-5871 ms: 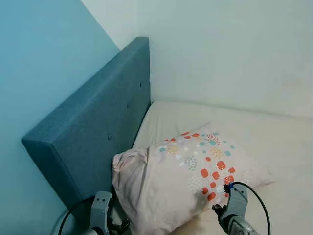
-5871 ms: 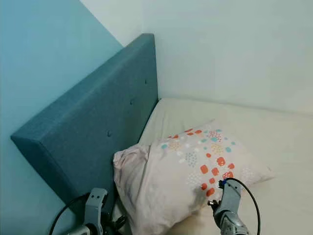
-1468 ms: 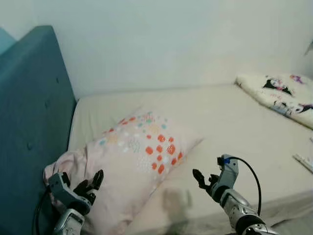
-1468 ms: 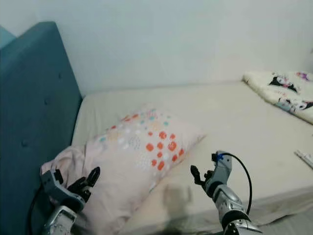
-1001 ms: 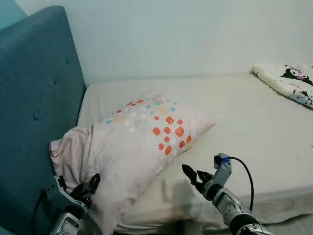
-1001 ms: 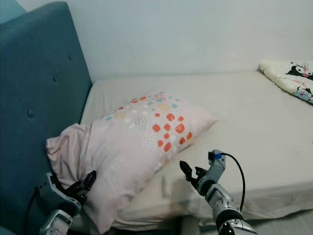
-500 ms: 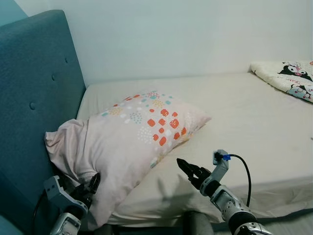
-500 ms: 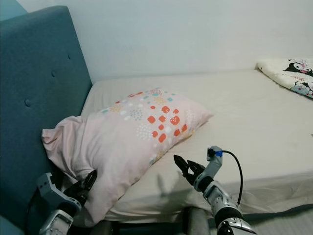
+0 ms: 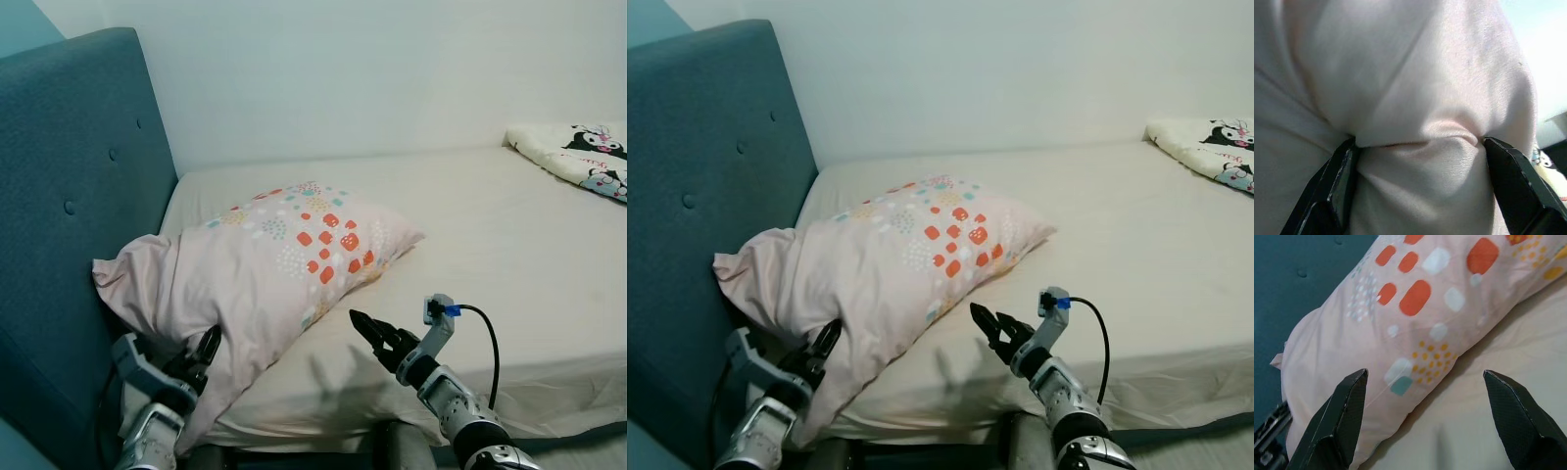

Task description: Clean up the room

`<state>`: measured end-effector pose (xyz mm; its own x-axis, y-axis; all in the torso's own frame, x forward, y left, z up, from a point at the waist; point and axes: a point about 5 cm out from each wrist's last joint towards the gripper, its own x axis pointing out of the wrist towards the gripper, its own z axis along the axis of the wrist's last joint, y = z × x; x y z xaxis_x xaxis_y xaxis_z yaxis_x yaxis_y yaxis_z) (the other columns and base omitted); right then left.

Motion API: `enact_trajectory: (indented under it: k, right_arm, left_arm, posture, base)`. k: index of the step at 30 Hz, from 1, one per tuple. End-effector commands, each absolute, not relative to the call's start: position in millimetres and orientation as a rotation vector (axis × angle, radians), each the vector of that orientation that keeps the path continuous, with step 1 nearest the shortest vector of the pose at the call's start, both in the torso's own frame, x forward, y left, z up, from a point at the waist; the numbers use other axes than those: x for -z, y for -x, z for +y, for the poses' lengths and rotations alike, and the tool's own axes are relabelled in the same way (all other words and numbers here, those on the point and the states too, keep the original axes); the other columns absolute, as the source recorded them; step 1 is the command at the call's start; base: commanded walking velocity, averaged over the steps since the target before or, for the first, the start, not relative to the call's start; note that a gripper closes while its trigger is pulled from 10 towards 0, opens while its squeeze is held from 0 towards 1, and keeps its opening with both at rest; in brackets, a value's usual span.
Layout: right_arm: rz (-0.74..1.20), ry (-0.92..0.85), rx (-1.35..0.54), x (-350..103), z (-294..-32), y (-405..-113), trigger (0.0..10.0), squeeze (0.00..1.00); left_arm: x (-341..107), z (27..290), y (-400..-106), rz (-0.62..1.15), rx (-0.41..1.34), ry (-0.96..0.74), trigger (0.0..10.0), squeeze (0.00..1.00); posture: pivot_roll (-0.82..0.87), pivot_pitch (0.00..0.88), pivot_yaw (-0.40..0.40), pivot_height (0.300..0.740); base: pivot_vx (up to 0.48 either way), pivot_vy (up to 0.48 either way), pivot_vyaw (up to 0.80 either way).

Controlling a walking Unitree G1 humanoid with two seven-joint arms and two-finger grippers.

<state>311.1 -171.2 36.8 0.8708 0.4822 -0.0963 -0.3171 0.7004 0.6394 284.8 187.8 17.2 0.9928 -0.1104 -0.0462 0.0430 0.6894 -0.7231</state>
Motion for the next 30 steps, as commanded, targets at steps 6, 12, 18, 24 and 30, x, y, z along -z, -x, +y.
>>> enact_trajectory:
  k: [6,12,18,24,30]
  right_arm:
    - [0.252,-0.662,-0.476,-40.6,-165.4,-312.7,10.0,0.00]
    - [0.237,-0.640,-0.464,-45.2,-165.2,-316.6,10.0,0.00]
    - [0.223,-0.627,-0.435,-49.0,-171.8,-319.1,10.0,0.00]
    - [0.234,-0.614,-0.412,-47.8,-174.0,-319.0,10.0,0.00]
    - [0.230,-0.620,-0.311,-48.8,-184.0,-323.3,10.0,0.00]
  left_arm:
    - [-35.0,174.0,-305.5,0.071,0.108,0.766,10.0,0.00]
    - [-33.5,154.4,-308.6,0.136,0.149,0.692,4.7,0.00]
    - [-29.3,159.4,-299.5,0.141,0.139,0.664,0.0,0.00]
    - [-37.3,170.0,-291.5,0.088,0.141,0.682,0.0,0.00]
    - [-79.3,170.8,-282.9,-0.081,0.288,0.825,0.0,0.00]
  posture:
    - [0.05,0.000,-0.018,0.497]
    - [0.04,0.000,-0.015,0.497]
    - [0.05,0.000,-0.016,0.497]
    - [0.07,0.000,-0.016,0.497]
    - [0.09,0.000,-0.019,0.497]
  base:
    - [0.000,0.000,0.00]
    - [0.000,0.000,0.00]
    - [0.000,0.000,0.00]
    - [0.000,0.000,0.00]
    - [0.000,0.000,0.00]
